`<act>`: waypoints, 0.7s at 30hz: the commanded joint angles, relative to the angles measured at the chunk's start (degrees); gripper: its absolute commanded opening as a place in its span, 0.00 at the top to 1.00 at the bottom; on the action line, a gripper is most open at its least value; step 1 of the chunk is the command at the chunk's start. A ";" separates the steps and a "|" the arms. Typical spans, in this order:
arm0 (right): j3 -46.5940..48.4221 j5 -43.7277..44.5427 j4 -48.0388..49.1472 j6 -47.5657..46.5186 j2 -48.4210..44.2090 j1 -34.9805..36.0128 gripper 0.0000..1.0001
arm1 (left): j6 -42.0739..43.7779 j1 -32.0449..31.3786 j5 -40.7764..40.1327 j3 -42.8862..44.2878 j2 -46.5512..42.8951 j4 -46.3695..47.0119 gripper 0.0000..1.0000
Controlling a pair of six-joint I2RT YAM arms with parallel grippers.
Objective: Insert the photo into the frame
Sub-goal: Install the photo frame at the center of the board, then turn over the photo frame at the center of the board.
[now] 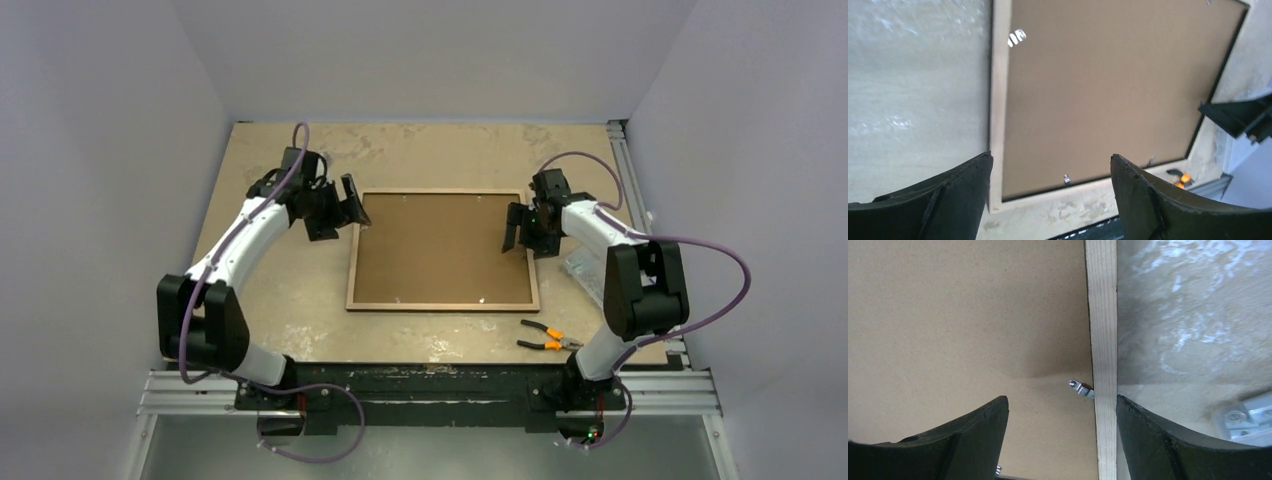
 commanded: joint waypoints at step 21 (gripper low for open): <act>6.11 4.94 -2.37 9.92 2.62 22.88 0.25 | 3.18 -19.38 -5.85 -17.70 -24.72 4.10 0.00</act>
